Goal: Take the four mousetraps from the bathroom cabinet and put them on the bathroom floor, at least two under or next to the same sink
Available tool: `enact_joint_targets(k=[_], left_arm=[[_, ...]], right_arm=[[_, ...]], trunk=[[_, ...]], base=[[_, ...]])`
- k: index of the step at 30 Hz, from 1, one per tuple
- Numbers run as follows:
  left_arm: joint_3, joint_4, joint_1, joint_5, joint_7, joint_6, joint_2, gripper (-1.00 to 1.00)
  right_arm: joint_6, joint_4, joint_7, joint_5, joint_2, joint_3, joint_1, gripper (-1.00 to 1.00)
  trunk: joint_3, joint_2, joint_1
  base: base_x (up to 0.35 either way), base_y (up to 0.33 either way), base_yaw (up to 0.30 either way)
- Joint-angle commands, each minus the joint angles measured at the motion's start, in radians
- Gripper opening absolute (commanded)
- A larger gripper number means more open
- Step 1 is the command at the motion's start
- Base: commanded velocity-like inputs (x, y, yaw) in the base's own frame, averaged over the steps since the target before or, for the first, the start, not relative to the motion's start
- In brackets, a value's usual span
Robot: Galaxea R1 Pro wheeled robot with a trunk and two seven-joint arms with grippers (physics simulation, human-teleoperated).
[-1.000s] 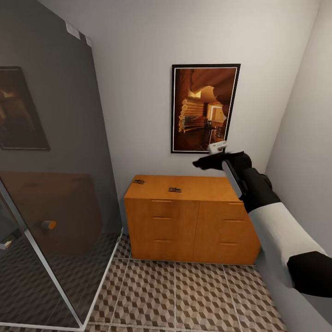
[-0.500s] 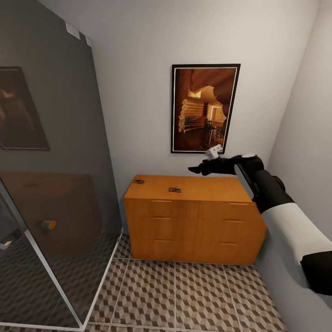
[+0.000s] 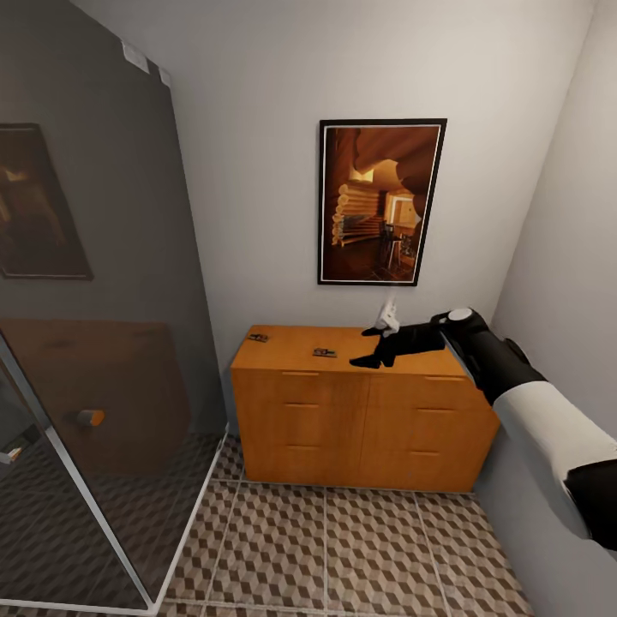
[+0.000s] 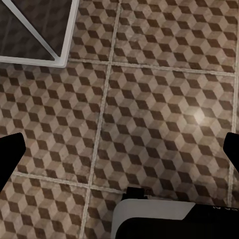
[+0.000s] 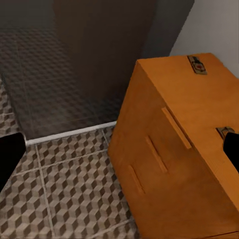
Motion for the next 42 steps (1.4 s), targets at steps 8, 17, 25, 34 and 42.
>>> enact_joint_targets(k=[8,17,25,34,42], left_arm=[[-0.009,0.001,-0.001,0.004,0.006,-0.003,0.0,1.0],[-0.009,0.001,-0.001,0.004,0.005,-0.003,0.0,1.0],[-0.009,0.001,-0.001,0.003,0.004,-0.003,0.0,1.0],[-0.009,0.001,-0.001,0.003,0.004,-0.003,0.001,1.0],[-0.009,0.001,-0.001,0.003,0.004,-0.003,0.001,1.0]], right_arm=[[-0.016,0.037,0.071,0.005,0.002,0.006,-0.001,1.0],[-0.021,0.076,0.084,0.003,0.011,0.007,0.0,1.0],[-0.021,0.081,0.084,0.004,0.021,0.006,0.0,1.0],[-0.021,0.096,0.083,0.005,0.022,0.007,0.0,1.0],[-0.021,0.118,0.08,0.005,0.032,0.007,-0.001,1.0]], trunk=[[-0.002,-0.002,0.001],[-0.002,-0.002,0.001],[-0.002,-0.002,0.001],[-0.002,-0.002,0.001],[-0.002,-0.002,0.001]], base=[[0.0,0.0,0.0],[0.0,0.0,0.0],[0.13,0.0,0.0],[0.305,0.0,0.0],[0.33,0.0,0.0]])
